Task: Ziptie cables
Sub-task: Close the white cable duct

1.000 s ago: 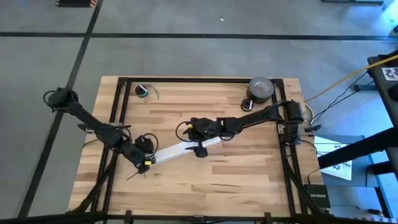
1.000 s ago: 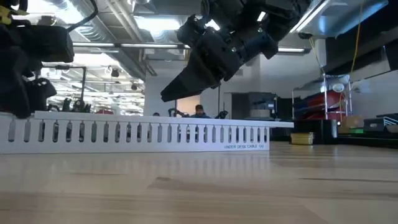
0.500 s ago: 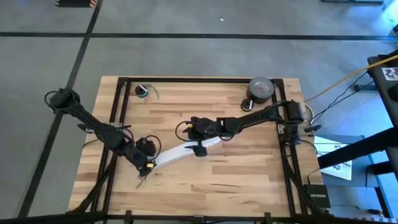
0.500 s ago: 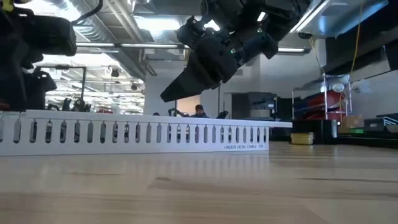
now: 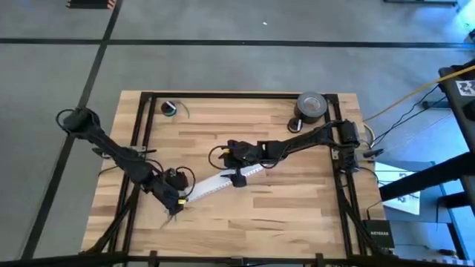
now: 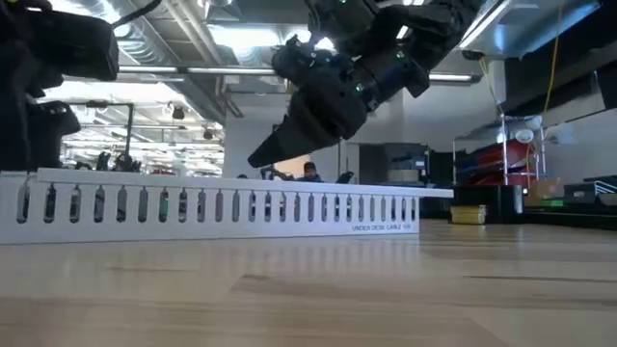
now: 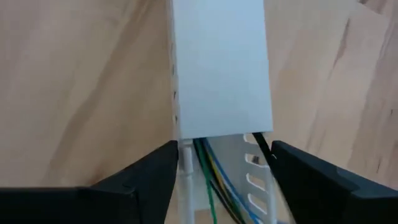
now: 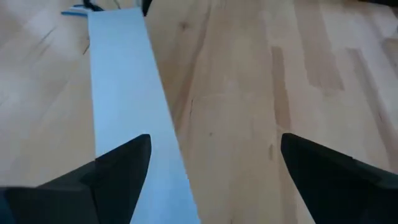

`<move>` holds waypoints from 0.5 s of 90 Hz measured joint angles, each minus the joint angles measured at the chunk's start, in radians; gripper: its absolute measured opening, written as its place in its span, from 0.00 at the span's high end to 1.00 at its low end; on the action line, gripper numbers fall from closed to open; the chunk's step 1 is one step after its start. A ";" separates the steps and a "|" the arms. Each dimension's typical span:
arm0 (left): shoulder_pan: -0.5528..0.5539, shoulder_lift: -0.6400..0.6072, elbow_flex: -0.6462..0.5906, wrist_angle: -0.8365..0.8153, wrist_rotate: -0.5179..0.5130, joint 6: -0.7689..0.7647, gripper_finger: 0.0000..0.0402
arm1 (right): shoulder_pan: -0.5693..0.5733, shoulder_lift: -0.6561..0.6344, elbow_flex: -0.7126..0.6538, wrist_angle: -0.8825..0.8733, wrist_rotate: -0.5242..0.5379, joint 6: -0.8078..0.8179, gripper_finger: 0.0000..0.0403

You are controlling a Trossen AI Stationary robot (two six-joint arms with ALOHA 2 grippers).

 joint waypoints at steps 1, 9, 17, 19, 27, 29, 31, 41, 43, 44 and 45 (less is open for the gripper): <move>-0.001 0.004 0.000 0.005 0.000 -0.001 0.40 | 0.000 0.000 0.000 -0.001 0.000 0.000 0.14; -0.008 0.040 0.001 0.037 -0.002 -0.004 0.40 | 0.000 0.000 0.000 -0.001 0.001 0.000 0.14; -0.010 0.048 0.004 0.040 0.003 -0.010 0.40 | 0.000 0.000 0.000 -0.001 0.010 0.000 0.14; -0.011 0.047 0.007 0.035 0.004 -0.011 0.40 | 0.000 0.000 0.000 -0.001 0.010 0.000 0.14; -0.011 0.047 0.008 0.034 0.001 -0.013 0.40 | 0.000 0.000 0.000 0.000 0.011 0.000 0.14; -0.011 0.050 0.008 0.034 -0.001 -0.015 0.40 | 0.000 0.000 0.000 0.000 0.011 0.000 0.14; -0.011 0.054 0.009 0.035 -0.003 -0.015 0.40 | 0.000 0.000 0.000 0.000 0.011 0.001 0.14; -0.016 0.076 0.010 0.039 -0.002 -0.015 0.40 | 0.000 0.000 0.000 0.000 0.011 0.001 0.14; -0.015 0.077 0.010 0.040 0.002 -0.014 0.40 | 0.000 0.000 0.000 0.000 0.011 0.001 0.14; -0.015 0.077 0.010 0.040 0.004 -0.014 0.40 | 0.000 0.000 0.000 0.000 0.011 0.001 0.14; -0.015 0.077 0.010 0.040 0.007 -0.014 0.40 | 0.000 0.000 0.000 0.000 0.011 0.001 0.14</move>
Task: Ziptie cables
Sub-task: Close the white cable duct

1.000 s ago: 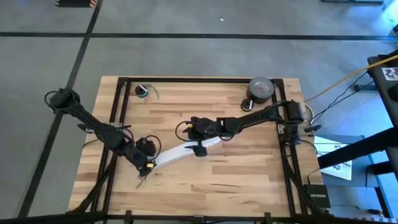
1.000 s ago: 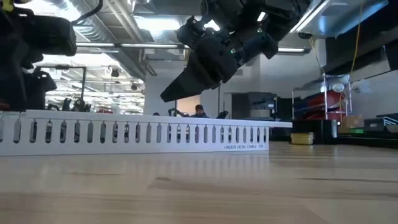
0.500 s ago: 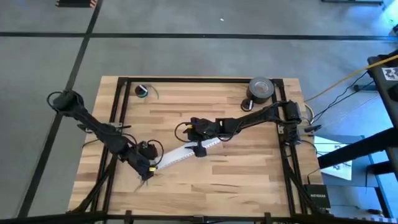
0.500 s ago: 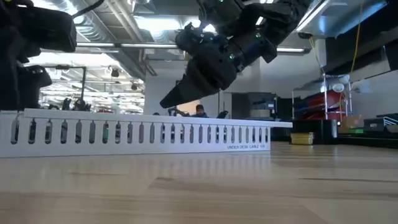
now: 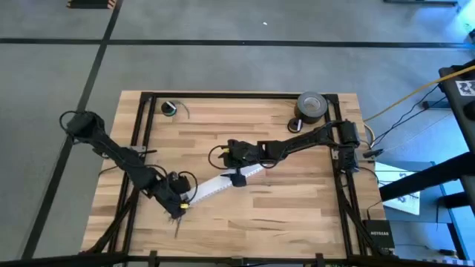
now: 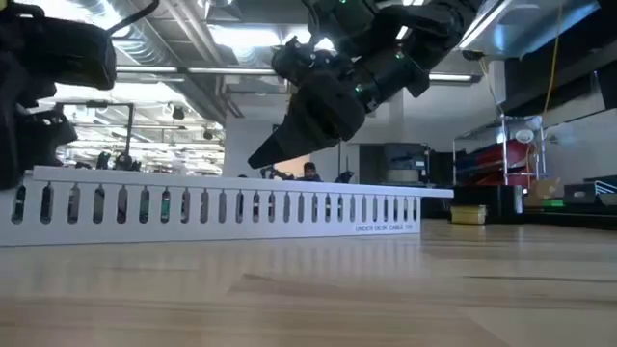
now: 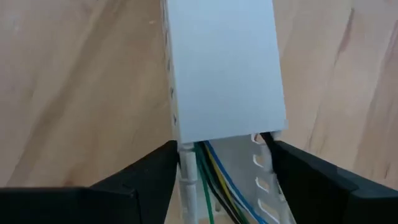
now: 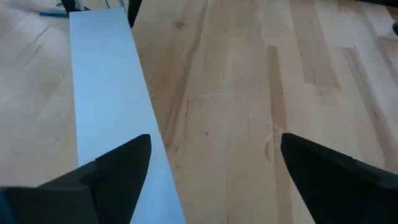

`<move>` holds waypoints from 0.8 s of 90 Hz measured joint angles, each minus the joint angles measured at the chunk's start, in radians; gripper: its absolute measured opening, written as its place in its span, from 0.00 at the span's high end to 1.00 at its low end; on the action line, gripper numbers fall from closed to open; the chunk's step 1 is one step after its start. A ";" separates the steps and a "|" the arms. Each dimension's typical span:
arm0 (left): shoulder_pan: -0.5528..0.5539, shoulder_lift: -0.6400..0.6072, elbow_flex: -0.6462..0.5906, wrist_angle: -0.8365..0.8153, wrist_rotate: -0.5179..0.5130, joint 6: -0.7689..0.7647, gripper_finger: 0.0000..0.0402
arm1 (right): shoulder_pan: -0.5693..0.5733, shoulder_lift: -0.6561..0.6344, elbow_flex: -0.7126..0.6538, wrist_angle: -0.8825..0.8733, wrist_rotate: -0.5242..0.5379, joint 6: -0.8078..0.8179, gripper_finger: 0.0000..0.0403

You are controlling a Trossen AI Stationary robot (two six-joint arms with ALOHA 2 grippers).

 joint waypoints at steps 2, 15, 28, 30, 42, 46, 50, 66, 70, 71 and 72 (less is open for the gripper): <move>0.001 -0.003 0.000 -0.003 0.005 -0.001 0.40 | 0.000 0.000 0.000 0.000 0.000 0.000 0.14; 0.007 -0.045 0.038 -0.116 0.028 -0.036 0.40 | 0.000 0.000 0.000 0.000 0.000 0.000 0.14; 0.007 -0.071 0.112 -0.299 0.023 -0.018 0.40 | 0.000 0.000 0.000 0.000 0.000 0.001 0.14; 0.007 -0.072 0.119 -0.327 0.023 -0.017 0.40 | 0.000 0.000 0.000 0.000 0.000 0.001 0.14; 0.012 -0.073 0.151 -0.467 0.023 -0.018 0.40 | 0.001 0.000 0.000 0.000 0.000 0.001 0.14; 0.012 -0.073 0.161 -0.484 0.023 -0.019 0.40 | 0.001 0.000 0.000 0.000 0.000 0.001 0.14; 0.013 -0.073 0.173 -0.495 0.022 -0.017 0.40 | 0.001 0.000 0.000 0.000 0.000 0.001 0.14; 0.013 -0.074 0.199 -0.510 0.021 -0.025 0.40 | 0.001 0.000 0.001 0.001 -0.002 0.002 0.14; 0.012 -0.074 0.193 -0.485 0.022 -0.010 0.40 | 0.001 0.000 0.001 0.001 -0.003 0.002 0.14; 0.012 -0.074 0.190 -0.478 0.022 -0.006 0.40 | 0.001 0.000 0.001 0.001 -0.003 0.002 0.14; 0.013 -0.074 0.189 -0.472 0.022 -0.001 0.40 | 0.001 0.000 0.001 0.001 -0.003 0.002 0.14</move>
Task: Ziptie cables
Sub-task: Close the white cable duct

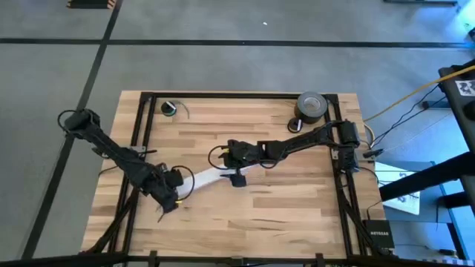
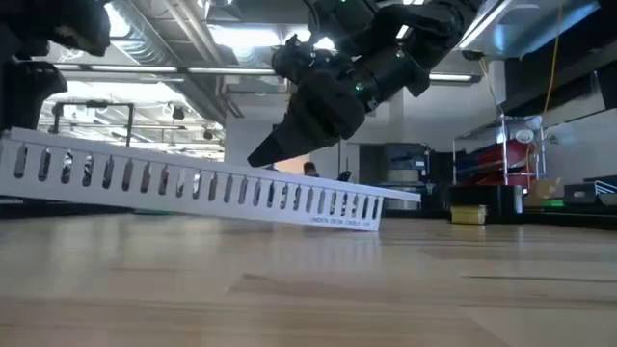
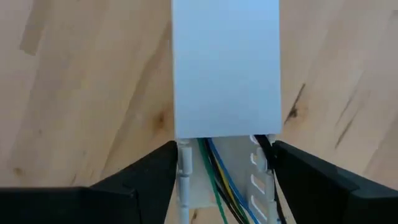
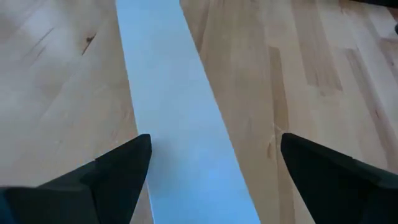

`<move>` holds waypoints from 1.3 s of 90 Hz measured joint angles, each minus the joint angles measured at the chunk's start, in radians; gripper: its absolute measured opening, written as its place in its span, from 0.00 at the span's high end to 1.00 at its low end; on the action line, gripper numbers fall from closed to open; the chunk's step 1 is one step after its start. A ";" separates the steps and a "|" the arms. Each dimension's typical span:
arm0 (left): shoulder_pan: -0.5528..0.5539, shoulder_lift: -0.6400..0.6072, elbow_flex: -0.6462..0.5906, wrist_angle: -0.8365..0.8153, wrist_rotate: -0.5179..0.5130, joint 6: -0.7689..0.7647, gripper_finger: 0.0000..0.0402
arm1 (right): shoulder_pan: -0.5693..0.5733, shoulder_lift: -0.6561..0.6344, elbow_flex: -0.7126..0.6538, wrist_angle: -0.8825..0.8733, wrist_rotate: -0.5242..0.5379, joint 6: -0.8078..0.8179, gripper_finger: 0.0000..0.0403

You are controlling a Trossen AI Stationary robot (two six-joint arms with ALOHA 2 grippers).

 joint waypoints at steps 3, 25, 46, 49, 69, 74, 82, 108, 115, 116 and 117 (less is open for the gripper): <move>0.004 0.000 -0.005 0.009 0.000 0.011 0.40 | 0.000 0.000 0.000 0.000 0.000 0.000 0.14; 0.070 0.000 -0.039 0.056 0.019 0.038 0.34 | 0.000 0.000 0.000 -0.005 0.000 0.000 0.14; 0.161 -0.004 -0.019 0.006 0.161 0.115 0.27 | 0.000 0.000 0.000 -0.014 0.000 0.000 0.14; 0.167 -0.008 0.000 -0.010 0.177 0.105 0.27 | 0.000 0.000 0.000 -0.016 0.000 0.000 0.14; 0.065 -0.021 0.056 -0.033 0.109 -0.042 0.27 | 0.000 0.000 0.000 -0.033 0.000 0.000 0.14; 0.030 -0.018 0.050 0.009 0.061 -0.066 0.27 | 0.000 0.000 0.000 -0.033 0.000 0.000 0.14; -0.012 -0.004 0.037 0.050 -0.013 -0.076 0.27 | 0.000 0.000 0.000 -0.032 -0.001 0.000 0.14; -0.031 0.030 -0.049 -0.012 -0.057 -0.158 0.27 | 0.000 0.000 0.000 -0.054 -0.008 0.000 0.14; -0.036 0.030 -0.049 -0.054 -0.081 -0.190 0.27 | 0.000 0.000 0.000 -0.059 -0.008 0.000 0.14; -0.037 0.029 -0.049 -0.059 -0.084 -0.195 0.27 | 0.000 0.000 0.000 -0.060 -0.008 0.000 0.14; -0.038 0.029 -0.049 -0.064 -0.087 -0.196 0.27 | 0.000 0.000 0.000 -0.060 -0.008 0.000 0.14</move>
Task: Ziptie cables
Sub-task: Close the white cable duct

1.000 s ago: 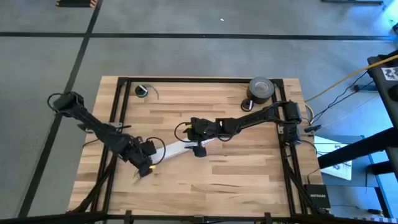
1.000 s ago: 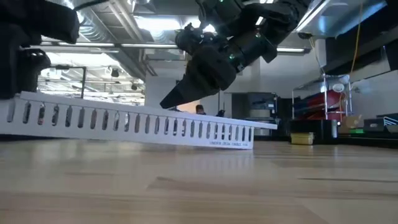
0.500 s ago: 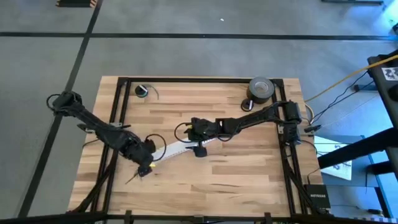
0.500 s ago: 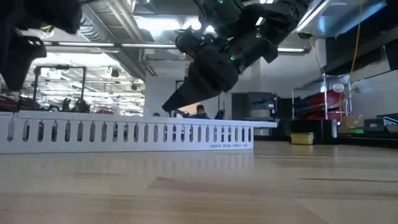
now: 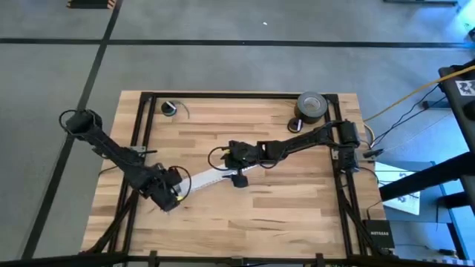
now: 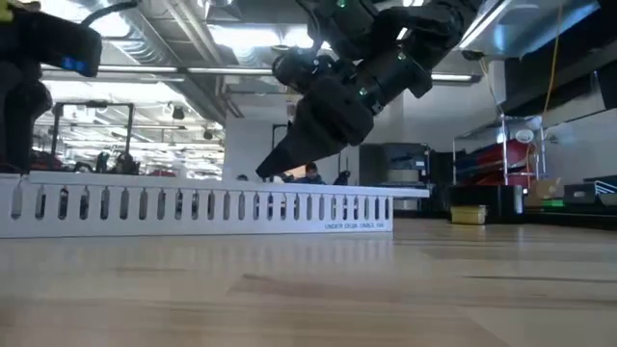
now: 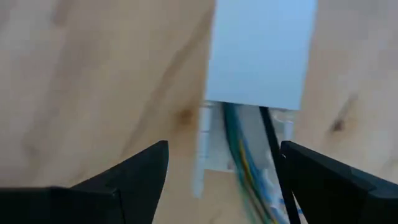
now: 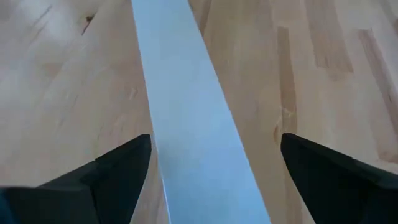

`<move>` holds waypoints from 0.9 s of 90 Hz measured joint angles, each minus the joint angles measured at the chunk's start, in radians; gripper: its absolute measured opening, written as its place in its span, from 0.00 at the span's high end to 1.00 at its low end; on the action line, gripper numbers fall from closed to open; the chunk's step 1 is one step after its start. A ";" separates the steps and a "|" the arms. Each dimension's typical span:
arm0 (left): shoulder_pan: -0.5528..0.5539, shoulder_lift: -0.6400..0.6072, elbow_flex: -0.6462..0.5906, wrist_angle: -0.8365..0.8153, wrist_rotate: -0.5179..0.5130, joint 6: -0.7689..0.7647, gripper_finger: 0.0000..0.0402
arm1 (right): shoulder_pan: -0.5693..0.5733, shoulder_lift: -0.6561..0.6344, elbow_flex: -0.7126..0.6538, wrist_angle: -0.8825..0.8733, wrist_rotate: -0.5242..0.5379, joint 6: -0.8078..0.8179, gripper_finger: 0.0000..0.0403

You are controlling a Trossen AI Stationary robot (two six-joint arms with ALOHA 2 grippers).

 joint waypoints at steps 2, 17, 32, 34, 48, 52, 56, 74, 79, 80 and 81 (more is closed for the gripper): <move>-0.003 0.000 0.000 -0.008 -0.006 -0.003 0.27 | 0.000 0.000 0.000 0.000 0.000 0.000 0.14; -0.037 0.000 0.000 -0.024 -0.028 -0.026 0.27 | 0.000 0.000 0.000 0.000 0.000 0.000 0.14; -0.086 -0.001 -0.052 -0.013 -0.038 -0.107 0.27 | 0.000 0.000 0.000 0.000 0.000 0.000 0.14; -0.095 -0.001 -0.062 -0.012 -0.037 -0.123 0.27 | 0.000 0.000 0.000 0.000 0.000 0.000 0.14; -0.151 0.000 -0.121 0.013 -0.035 -0.232 0.27 | 0.000 0.000 0.000 -0.002 0.000 0.000 0.14; -0.157 -0.001 -0.118 0.012 -0.035 -0.239 0.27 | 0.000 0.000 0.000 -0.002 0.000 0.000 0.14; -0.157 -0.007 -0.107 0.003 -0.035 -0.236 0.27 | 0.000 0.000 0.000 -0.002 0.000 0.000 0.14; -0.153 -0.080 -0.028 0.005 -0.038 -0.161 0.27 | 0.000 0.000 0.000 0.002 0.000 0.000 0.14; -0.154 -0.109 -0.022 0.010 -0.037 -0.161 0.27 | 0.000 0.000 0.000 0.004 0.000 0.000 0.14; -0.154 -0.114 -0.022 0.013 -0.037 -0.163 0.27 | 0.000 0.000 0.000 0.004 0.000 0.000 0.14; -0.154 -0.118 -0.022 0.014 -0.037 -0.164 0.27 | 0.000 0.000 0.000 0.004 0.000 0.000 0.14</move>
